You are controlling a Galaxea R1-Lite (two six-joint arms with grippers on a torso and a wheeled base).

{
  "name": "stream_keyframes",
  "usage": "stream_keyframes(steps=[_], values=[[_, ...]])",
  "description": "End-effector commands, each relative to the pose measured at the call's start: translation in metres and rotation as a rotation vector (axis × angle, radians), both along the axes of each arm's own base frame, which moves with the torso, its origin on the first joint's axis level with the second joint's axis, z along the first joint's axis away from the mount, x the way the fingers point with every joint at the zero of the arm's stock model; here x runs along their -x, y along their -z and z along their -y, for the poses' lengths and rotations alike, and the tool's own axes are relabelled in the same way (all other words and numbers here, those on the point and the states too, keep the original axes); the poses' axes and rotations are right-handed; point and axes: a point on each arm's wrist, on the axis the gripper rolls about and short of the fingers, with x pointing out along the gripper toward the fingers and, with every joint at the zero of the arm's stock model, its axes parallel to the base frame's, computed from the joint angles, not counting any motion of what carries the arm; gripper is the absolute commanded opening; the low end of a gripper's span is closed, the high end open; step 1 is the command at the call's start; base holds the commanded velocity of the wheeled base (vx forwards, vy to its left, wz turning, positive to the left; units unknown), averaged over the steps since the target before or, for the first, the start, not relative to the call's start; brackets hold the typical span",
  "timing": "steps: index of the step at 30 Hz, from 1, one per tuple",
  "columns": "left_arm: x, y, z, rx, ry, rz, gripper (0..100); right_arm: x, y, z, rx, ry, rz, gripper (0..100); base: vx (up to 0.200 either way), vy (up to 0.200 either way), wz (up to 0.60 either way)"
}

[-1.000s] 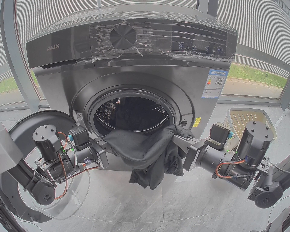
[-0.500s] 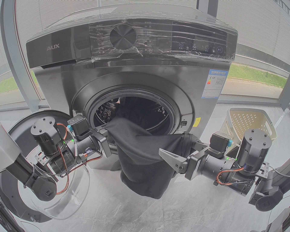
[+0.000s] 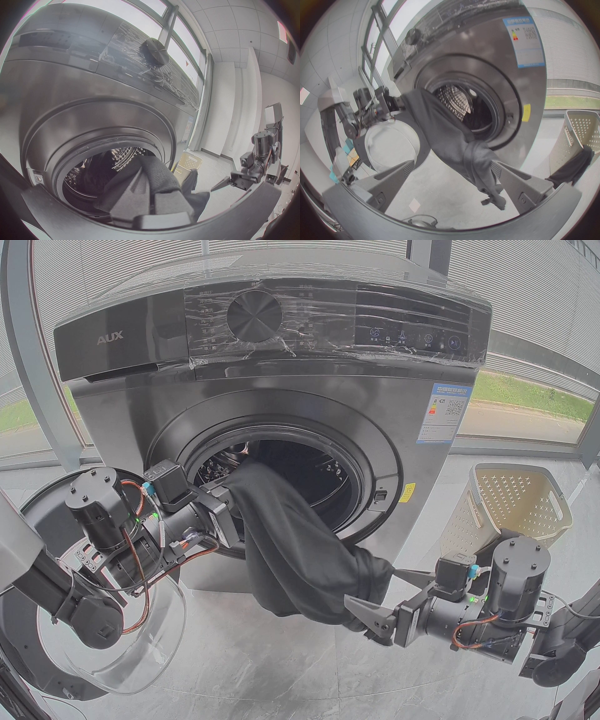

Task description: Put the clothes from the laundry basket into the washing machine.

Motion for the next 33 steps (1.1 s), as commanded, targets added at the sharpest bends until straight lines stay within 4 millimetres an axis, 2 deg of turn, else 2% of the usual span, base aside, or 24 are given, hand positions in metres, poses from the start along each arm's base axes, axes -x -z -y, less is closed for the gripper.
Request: stream_keyframes(steps=[1, 8, 12, 20, 25, 30, 33], values=[[0.000, -0.002, -0.001, 0.006, -0.007, 0.007, 0, 0.008, 0.014, 0.008, 0.065, -0.002, -0.050, 100, 0.000, 0.000, 0.00], [0.000, -0.002, 0.000, 0.006, -0.004, 0.007, 0, 0.018, 0.028, 0.017, 0.128, -0.025, -0.091, 100, 0.000, 0.000, 0.00], [0.001, -0.002, 0.001, 0.006, 0.001, 0.007, 0, 0.015, 0.024, 0.014, 0.109, -0.040, -0.067, 100, 0.000, 0.000, 0.00], [0.005, -0.002, 0.010, 0.009, 0.015, 0.004, 0, -0.010, 0.006, -0.016, 0.010, -0.064, 0.030, 100, 0.000, 0.000, 0.00], [0.006, -0.003, 0.011, 0.009, 0.017, 0.008, 0, -0.027, 0.005, -0.028, -0.011, -0.047, 0.056, 100, 0.000, 0.000, 0.00], [0.006, -0.004, 0.011, 0.012, 0.019, 0.011, 0, -0.036, 0.011, -0.028, 0.003, -0.025, 0.041, 100, 0.000, 0.000, 0.00], [0.008, -0.008, 0.010, 0.019, 0.021, 0.023, 0, -0.049, 0.026, -0.021, 0.034, 0.020, 0.008, 100, 0.000, 0.000, 0.00]])
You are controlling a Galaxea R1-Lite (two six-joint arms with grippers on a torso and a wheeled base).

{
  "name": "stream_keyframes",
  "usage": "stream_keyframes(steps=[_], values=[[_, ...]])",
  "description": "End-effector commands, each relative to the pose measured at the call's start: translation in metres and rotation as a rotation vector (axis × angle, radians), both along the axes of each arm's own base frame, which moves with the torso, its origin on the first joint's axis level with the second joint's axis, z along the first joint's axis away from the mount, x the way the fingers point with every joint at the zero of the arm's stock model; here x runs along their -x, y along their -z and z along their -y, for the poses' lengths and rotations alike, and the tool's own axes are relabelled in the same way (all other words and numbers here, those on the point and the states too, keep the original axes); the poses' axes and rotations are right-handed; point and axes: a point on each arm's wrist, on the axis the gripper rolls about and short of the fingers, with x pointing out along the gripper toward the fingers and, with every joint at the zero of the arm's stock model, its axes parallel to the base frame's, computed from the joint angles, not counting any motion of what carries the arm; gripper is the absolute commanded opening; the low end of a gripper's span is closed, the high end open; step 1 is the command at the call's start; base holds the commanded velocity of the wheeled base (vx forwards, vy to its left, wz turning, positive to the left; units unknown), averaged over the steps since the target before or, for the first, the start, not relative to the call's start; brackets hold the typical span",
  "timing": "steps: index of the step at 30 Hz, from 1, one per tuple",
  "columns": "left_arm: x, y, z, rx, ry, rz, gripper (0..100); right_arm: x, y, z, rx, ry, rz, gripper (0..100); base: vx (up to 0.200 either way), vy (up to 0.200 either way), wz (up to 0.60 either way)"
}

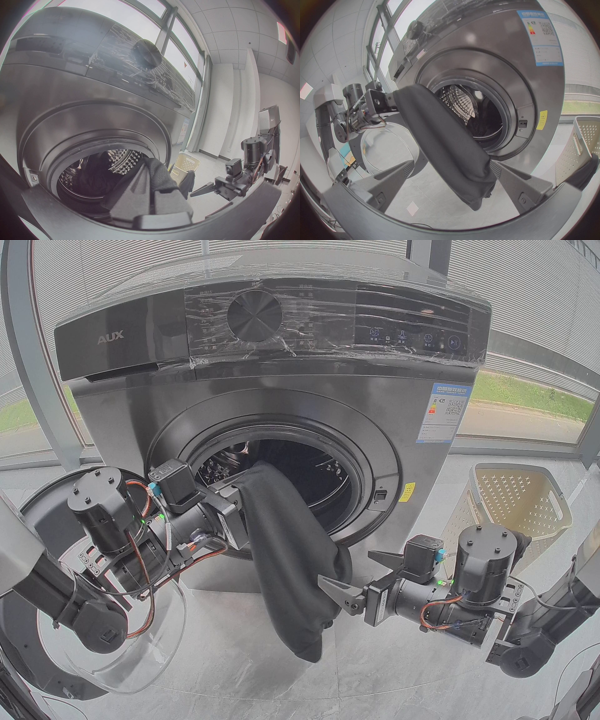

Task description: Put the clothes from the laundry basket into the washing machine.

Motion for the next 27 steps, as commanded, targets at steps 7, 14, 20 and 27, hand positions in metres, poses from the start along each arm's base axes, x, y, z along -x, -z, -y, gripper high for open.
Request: stream_keyframes(steps=[7, 14, 20, 27], values=[[0.010, -0.010, 0.002, 0.018, 0.021, 0.028, 0, -0.024, 0.024, 0.003, 0.039, 0.051, -0.049, 100, 0.000, 0.000, 0.00], [0.011, -0.006, 0.009, 0.009, 0.041, 0.013, 0, -0.019, 0.006, -0.030, -0.048, -0.077, 0.031, 100, 0.000, 0.000, 0.00], [0.006, -0.005, 0.013, 0.011, 0.041, 0.013, 0, -0.013, 0.013, -0.053, -0.081, -0.143, 0.060, 100, 0.000, 0.000, 0.00], [0.003, -0.003, 0.014, 0.009, 0.028, 0.007, 0, -0.019, 0.008, -0.064, -0.110, -0.151, 0.089, 100, 0.000, 0.000, 0.00]])
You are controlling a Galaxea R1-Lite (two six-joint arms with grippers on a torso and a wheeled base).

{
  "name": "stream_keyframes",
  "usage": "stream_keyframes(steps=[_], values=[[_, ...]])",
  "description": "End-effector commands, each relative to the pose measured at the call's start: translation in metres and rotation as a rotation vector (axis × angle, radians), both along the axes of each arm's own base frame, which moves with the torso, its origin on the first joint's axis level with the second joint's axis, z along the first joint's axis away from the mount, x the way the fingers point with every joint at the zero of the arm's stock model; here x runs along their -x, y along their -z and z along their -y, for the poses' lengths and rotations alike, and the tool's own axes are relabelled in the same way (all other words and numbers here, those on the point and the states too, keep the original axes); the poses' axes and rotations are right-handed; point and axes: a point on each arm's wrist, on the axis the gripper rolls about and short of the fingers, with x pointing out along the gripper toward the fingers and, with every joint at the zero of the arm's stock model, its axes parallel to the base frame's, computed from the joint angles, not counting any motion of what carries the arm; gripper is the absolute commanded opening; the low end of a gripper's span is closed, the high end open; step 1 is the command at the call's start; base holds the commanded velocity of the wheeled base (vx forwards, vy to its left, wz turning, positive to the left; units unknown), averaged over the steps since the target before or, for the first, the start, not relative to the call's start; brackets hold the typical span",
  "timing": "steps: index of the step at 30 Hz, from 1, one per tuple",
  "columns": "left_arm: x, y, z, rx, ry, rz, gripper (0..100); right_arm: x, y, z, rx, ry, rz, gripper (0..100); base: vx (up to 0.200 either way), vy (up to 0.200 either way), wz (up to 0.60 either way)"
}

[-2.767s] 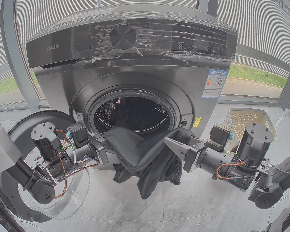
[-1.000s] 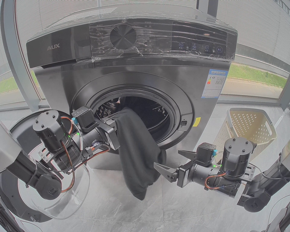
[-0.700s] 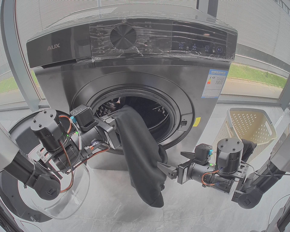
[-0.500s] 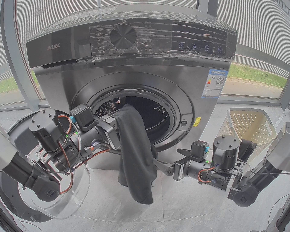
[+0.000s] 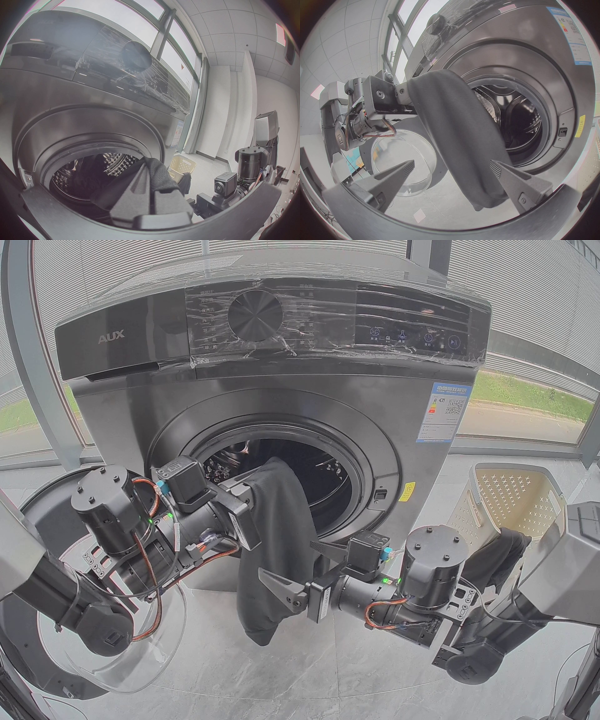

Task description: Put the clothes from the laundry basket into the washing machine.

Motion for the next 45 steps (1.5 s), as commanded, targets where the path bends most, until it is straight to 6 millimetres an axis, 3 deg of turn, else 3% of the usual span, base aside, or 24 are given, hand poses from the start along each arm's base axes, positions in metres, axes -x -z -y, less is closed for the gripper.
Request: stream_keyframes(steps=[1, 11, 18, 19, 31, 39, 40, 45], values=[[-0.003, 0.004, 0.002, -0.005, -0.007, -0.010, 0, -0.005, 0.002, -0.010, -0.007, -0.001, 0.006, 100, 0.000, 0.000, 0.00], [-0.001, 0.004, 0.006, -0.004, 0.002, -0.009, 0, -0.028, 0.010, -0.021, -0.016, 0.064, 0.019, 100, 0.000, 0.000, 0.00], [0.000, 0.003, 0.006, 0.002, -0.011, -0.006, 0, -0.042, 0.015, -0.014, -0.002, 0.137, 0.024, 100, 0.000, 0.000, 0.00], [0.000, 0.003, 0.005, 0.001, -0.011, -0.007, 0, -0.044, 0.013, -0.012, -0.001, 0.153, 0.034, 0, 0.000, 0.000, 0.00], [0.008, 0.011, 0.002, -0.018, -0.007, -0.036, 0, -0.050, -0.009, 0.011, -0.030, 0.217, 0.069, 0, 0.000, 0.000, 0.00], [0.013, 0.018, -0.004, -0.035, -0.014, -0.062, 0, -0.030, -0.018, 0.022, -0.026, 0.194, 0.060, 0, 0.000, 0.000, 0.00], [0.014, 0.018, -0.004, -0.036, -0.013, -0.063, 100, -0.029, -0.019, 0.022, -0.026, 0.192, 0.060, 0, 0.000, 0.000, 0.00], [0.015, 0.020, -0.004, -0.036, -0.009, -0.072, 100, -0.025, -0.027, 0.023, -0.047, 0.185, 0.072, 0, 0.000, 0.000, 0.00]])
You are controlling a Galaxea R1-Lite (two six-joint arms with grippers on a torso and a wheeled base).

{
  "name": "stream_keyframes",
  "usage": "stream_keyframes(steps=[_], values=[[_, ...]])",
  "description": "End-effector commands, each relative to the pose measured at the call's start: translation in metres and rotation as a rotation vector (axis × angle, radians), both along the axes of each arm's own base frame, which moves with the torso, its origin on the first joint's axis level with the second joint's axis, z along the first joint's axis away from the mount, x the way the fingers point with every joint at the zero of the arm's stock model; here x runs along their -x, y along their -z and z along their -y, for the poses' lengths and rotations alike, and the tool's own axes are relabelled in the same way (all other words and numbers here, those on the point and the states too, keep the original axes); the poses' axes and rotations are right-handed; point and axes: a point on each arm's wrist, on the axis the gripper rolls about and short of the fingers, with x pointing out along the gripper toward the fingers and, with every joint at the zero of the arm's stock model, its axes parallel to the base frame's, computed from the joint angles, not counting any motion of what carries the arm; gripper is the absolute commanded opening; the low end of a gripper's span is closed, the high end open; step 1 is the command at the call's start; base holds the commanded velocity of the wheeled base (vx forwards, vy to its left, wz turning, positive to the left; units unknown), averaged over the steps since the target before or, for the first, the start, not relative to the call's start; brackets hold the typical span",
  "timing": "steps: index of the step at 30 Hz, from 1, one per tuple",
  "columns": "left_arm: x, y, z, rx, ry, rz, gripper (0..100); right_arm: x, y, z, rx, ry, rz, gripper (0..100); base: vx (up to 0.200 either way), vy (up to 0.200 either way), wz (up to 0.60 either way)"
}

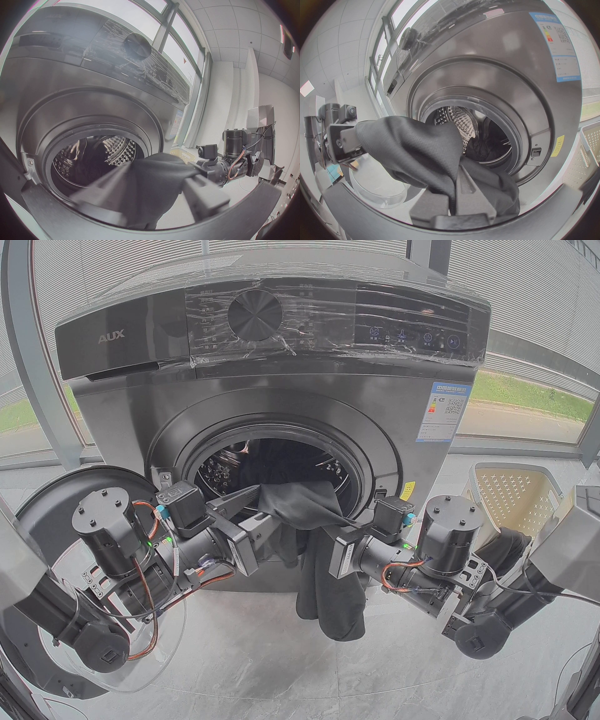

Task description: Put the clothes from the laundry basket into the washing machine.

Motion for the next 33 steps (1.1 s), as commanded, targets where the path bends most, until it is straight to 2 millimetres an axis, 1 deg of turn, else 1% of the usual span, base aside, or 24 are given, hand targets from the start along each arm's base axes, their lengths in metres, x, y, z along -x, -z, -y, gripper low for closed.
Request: stream_keyframes(steps=[1, 3, 5, 8, 12, 13, 15, 16, 23, 24, 30, 33], values=[[0.000, 0.003, -0.004, 0.007, -0.007, -0.024, 100, 0.009, -0.015, 0.005, -0.032, -0.011, 0.020, 0, 0.000, 0.000, 0.00], [-0.002, 0.004, -0.007, 0.015, -0.019, -0.038, 100, 0.013, -0.018, 0.010, -0.035, -0.011, 0.020, 0, 0.000, 0.000, 0.00], [-0.007, 0.006, -0.017, 0.011, -0.057, -0.047, 100, 0.017, -0.019, 0.016, -0.036, -0.012, 0.015, 0, 0.000, 0.000, 0.00], [-0.007, 0.010, -0.022, 0.003, -0.073, -0.064, 100, 0.020, -0.024, 0.022, -0.049, -0.014, 0.014, 0, 0.000, 0.000, 0.00], [-0.005, 0.018, -0.030, -0.015, -0.090, -0.096, 100, 0.020, -0.031, 0.026, -0.077, -0.007, 0.017, 0, 0.000, 0.000, 0.00], [-0.006, 0.024, -0.035, -0.028, -0.103, -0.116, 100, 0.022, -0.035, 0.027, -0.098, -0.010, 0.016, 0, 0.000, 0.000, 0.00], [-0.006, 0.026, -0.036, -0.030, -0.108, -0.122, 100, 0.023, -0.035, 0.027, -0.104, -0.012, 0.013, 0, 0.000, 0.000, 0.00], [-0.007, 0.029, -0.040, -0.035, -0.119, -0.135, 100, 0.025, -0.039, 0.028, -0.124, -0.014, 0.008, 0, 0.000, 0.000, 0.00], [-0.013, 0.040, -0.045, -0.054, -0.153, -0.165, 100, 0.027, -0.048, 0.031, -0.150, -0.013, 0.027, 0, 0.000, 0.000, 0.00], [-0.011, 0.046, -0.046, -0.068, -0.155, -0.185, 100, 0.028, -0.049, 0.032, -0.149, -0.011, 0.026, 0, 0.000, 0.000, 0.00], [-0.008, 0.056, -0.046, -0.085, -0.145, -0.206, 100, 0.026, -0.044, 0.031, -0.128, 0.004, 0.000, 0, 0.000, 0.000, 0.00], [-0.007, 0.062, -0.046, -0.084, -0.143, -0.204, 100, 0.024, -0.047, 0.029, -0.140, 0.006, 0.006, 0, 0.000, 0.000, 0.00]])
